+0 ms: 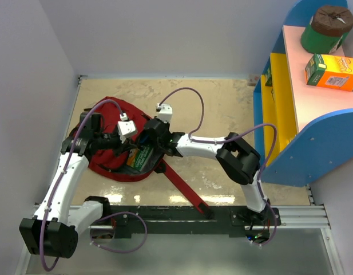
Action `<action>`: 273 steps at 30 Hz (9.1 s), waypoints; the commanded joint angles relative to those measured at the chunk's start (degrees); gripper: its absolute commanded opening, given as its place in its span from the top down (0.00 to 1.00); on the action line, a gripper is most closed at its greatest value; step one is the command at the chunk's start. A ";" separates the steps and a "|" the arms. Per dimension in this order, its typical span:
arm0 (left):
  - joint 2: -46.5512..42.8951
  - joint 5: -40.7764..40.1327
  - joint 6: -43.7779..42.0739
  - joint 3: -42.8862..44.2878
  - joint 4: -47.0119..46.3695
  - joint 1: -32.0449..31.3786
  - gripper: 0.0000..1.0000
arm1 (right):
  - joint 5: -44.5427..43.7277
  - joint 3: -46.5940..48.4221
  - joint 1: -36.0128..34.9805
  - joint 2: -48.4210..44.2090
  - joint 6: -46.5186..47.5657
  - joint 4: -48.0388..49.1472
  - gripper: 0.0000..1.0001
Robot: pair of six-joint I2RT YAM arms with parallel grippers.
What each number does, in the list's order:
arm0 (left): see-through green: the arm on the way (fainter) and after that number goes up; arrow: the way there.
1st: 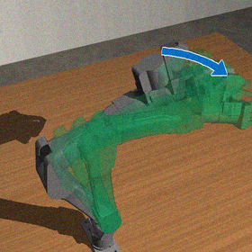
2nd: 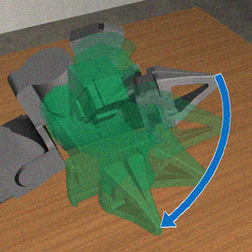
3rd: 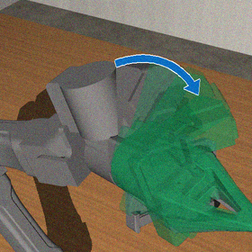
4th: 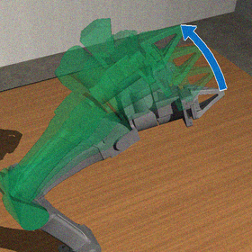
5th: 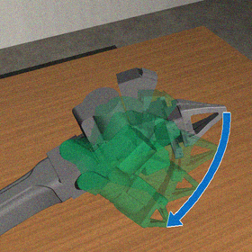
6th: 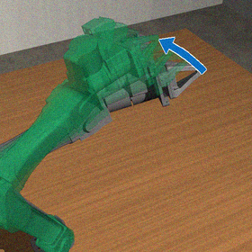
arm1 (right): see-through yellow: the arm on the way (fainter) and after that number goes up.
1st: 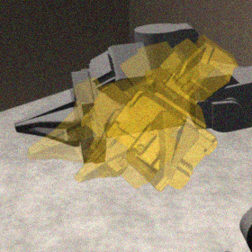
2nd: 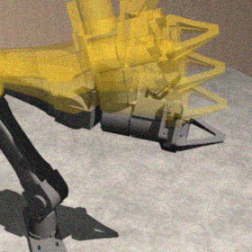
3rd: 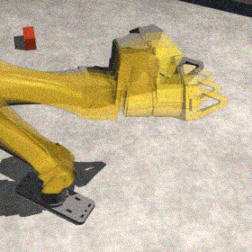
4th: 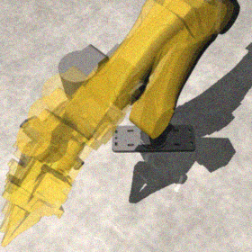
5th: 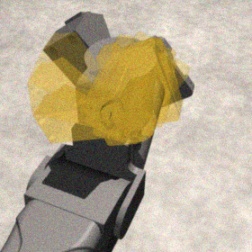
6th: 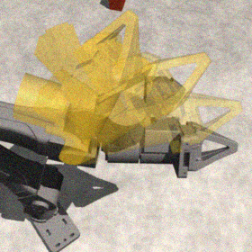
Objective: Pack the student bag
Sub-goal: Place the stationery in the student bag, then adjust the student bag at the center of the board, then zip the student bag at the center of the board.
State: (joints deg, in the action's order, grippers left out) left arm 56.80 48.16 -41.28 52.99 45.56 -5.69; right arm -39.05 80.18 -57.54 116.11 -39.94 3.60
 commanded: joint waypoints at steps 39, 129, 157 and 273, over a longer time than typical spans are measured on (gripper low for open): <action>-0.81 3.52 -3.28 2.11 3.04 -0.63 1.00 | 32.90 -26.40 10.34 -7.15 -2.25 27.29 0.44; 5.44 8.53 -21.84 4.93 17.99 30.65 0.14 | 27.18 0.15 -15.85 -8.28 26.14 -6.23 0.46; 5.79 7.74 -45.84 -7.72 21.69 20.84 0.15 | 22.35 -5.73 -15.85 -13.80 20.70 -4.92 1.00; -8.71 -16.69 -37.73 -11.51 21.32 -22.08 1.00 | -2.44 -28.68 3.29 -42.82 5.04 -5.27 1.00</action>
State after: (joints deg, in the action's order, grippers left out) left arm 51.09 33.78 -71.20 40.03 52.10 -27.27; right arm -32.69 48.21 -59.53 75.22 -40.29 -0.54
